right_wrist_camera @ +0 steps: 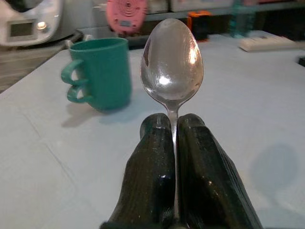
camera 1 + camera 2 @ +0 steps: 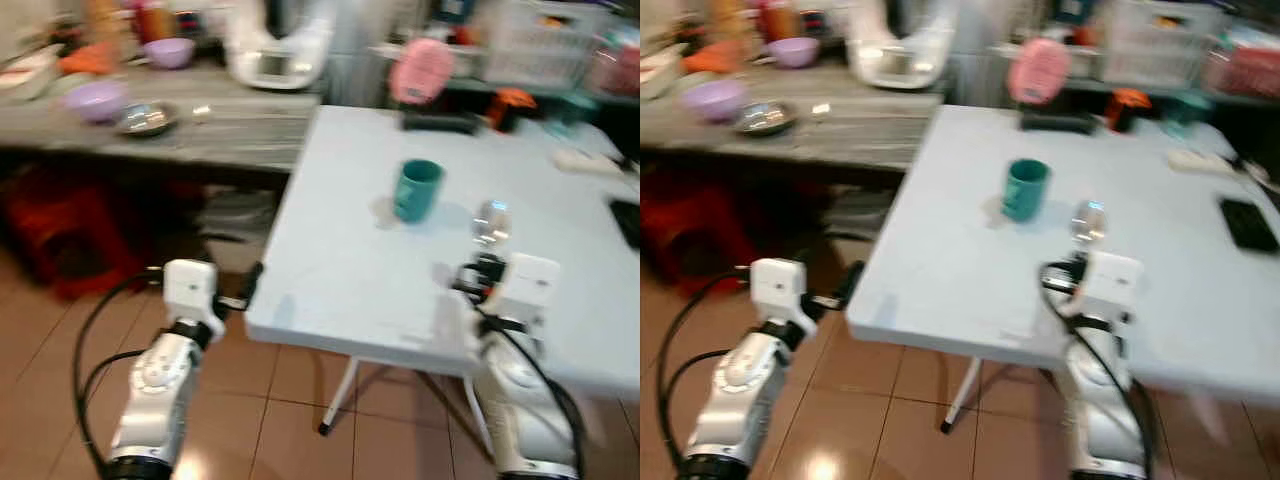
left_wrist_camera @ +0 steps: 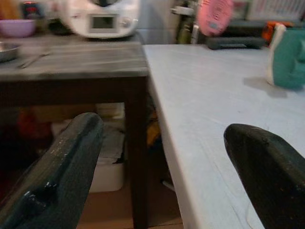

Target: Setting the table

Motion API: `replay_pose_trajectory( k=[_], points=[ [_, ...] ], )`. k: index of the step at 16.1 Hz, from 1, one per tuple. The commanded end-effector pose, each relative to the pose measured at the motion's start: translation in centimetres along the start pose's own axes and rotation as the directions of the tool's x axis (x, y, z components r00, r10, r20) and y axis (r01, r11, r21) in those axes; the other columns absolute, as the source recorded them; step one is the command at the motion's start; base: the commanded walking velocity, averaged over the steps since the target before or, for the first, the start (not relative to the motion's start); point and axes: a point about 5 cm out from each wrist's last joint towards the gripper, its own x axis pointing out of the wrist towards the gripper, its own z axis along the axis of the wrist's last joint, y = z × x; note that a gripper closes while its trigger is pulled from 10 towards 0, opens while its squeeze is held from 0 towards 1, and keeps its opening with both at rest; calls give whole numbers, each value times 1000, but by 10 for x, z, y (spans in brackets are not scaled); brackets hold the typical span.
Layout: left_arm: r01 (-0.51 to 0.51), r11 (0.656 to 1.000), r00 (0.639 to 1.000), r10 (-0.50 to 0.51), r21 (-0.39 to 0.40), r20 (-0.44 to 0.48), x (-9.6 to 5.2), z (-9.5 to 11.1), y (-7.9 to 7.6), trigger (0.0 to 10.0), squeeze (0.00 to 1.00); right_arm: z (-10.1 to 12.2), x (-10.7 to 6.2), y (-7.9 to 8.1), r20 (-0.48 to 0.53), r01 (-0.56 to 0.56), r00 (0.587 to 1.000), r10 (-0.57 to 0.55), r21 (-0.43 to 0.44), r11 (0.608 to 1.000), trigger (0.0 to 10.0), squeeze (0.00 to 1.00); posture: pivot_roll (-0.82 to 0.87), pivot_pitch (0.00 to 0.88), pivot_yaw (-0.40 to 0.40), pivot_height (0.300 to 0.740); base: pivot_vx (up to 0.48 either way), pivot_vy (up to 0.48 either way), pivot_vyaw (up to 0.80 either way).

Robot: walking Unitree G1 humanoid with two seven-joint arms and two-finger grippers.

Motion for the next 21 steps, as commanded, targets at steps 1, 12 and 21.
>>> replay_pose_trajectory(
  k=[1,12,21],
  points=[
    [16,1000,1000,-16,1,15,4,2,-6,10000,0,5,0,-8,25,24,999,-24,-10,1000,10000,0,6,0,8,740,0,480,-500],
    [19,1000,999,-19,3,30,8,4,-7,10000,0,7,-2,-5,46,4,999,-3,-25,1000,10000,0,8,0,16,740,0,480,-37],
    [17,1000,999,-17,11,32,12,5,-7,10000,0,7,-1,-2,62,-11,998,12,-16,1000,10000,0,10,0,20,740,0,480,169]
  ],
)
